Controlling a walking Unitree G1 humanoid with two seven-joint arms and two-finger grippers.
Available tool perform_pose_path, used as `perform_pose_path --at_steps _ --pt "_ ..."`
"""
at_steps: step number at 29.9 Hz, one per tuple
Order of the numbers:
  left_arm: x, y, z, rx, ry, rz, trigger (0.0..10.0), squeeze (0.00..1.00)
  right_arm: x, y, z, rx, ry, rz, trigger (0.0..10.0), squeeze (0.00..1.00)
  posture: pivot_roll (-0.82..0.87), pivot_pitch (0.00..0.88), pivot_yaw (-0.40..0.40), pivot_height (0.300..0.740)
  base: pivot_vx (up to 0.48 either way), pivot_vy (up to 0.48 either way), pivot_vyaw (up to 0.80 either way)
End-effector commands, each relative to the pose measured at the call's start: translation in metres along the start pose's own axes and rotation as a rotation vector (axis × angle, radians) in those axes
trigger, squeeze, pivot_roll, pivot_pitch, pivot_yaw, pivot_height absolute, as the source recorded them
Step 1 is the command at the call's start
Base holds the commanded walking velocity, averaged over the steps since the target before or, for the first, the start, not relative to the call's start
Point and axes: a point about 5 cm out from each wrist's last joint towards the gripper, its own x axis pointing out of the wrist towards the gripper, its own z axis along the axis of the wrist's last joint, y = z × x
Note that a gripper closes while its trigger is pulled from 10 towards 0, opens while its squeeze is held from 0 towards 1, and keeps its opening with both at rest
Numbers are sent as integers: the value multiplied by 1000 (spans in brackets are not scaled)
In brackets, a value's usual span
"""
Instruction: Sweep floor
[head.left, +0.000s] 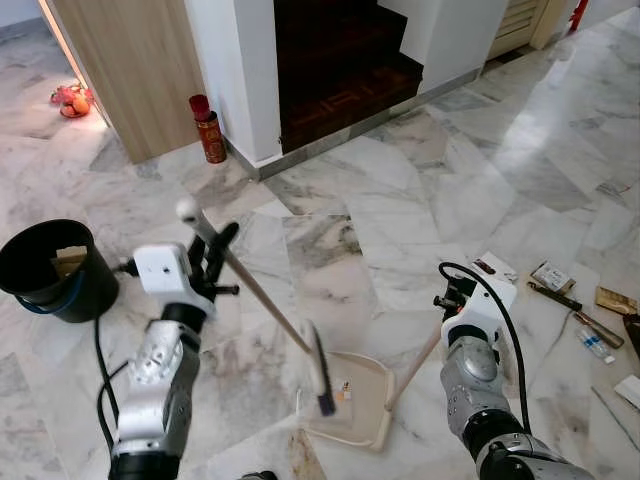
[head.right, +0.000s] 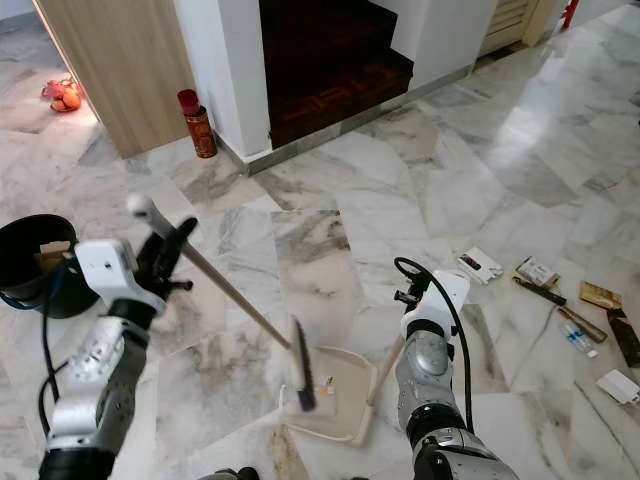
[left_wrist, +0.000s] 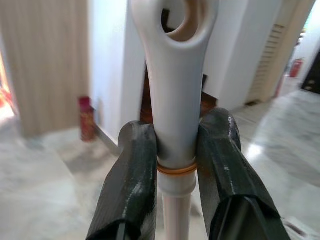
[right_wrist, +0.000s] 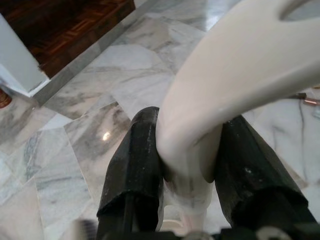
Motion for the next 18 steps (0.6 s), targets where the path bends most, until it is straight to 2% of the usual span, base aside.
perform_pose_path --at_steps 1,7,15,18 --pt "2 7 16 82 -76 30 10000 0 -8 15 -21 135 122 35 10000 0 169 110 9 740 0 0 0" --pt "-9 16 10 190 -38 -2 10000 0 -6 13 -18 178 123 23 10000 0 169 105 2 740 0 0 0" --pt "-23 8 -5 166 49 -88 10000 0 -4 10 -18 259 135 -2 10000 0 169 102 -2 740 0 0 0" --pt "-29 -1 -13 119 105 -145 10000 0 -3 10 -16 262 130 -2 10000 0 170 97 -2 740 0 0 0"
